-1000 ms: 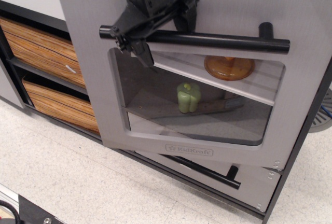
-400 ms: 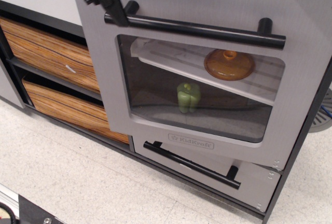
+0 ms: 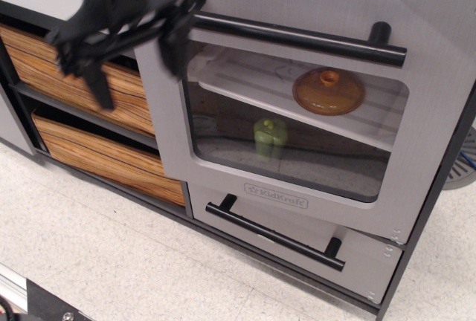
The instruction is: Open oven
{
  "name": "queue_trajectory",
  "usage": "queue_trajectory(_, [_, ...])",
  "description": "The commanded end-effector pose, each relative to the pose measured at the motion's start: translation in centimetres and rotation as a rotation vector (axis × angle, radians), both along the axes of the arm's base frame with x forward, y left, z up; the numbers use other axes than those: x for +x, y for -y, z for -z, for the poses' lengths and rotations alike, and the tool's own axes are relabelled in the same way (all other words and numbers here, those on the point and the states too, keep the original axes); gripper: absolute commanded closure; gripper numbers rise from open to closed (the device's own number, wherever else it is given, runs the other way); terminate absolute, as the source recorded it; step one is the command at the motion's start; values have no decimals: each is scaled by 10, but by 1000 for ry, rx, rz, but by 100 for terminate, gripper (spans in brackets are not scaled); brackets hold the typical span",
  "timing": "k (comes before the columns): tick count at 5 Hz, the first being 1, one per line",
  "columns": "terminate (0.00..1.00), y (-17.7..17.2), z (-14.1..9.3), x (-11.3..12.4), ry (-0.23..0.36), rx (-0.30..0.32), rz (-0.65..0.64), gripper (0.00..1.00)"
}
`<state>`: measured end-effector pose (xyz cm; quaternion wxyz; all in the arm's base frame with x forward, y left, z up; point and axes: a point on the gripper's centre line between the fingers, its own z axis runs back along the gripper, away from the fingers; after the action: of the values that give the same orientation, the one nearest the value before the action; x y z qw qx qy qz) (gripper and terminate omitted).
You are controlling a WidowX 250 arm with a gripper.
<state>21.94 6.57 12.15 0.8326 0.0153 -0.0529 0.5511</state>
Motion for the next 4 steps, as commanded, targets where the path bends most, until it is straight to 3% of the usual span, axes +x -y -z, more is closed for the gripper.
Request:
queue_trajectory(1, [0, -71, -16, 2, 113, 3, -176, 0])
queue_trajectory(3, [0, -118, -29, 35, 164, 0, -365, 0])
queue_trajectory(4, [0, -122, -37, 47, 175, 5, -418, 0])
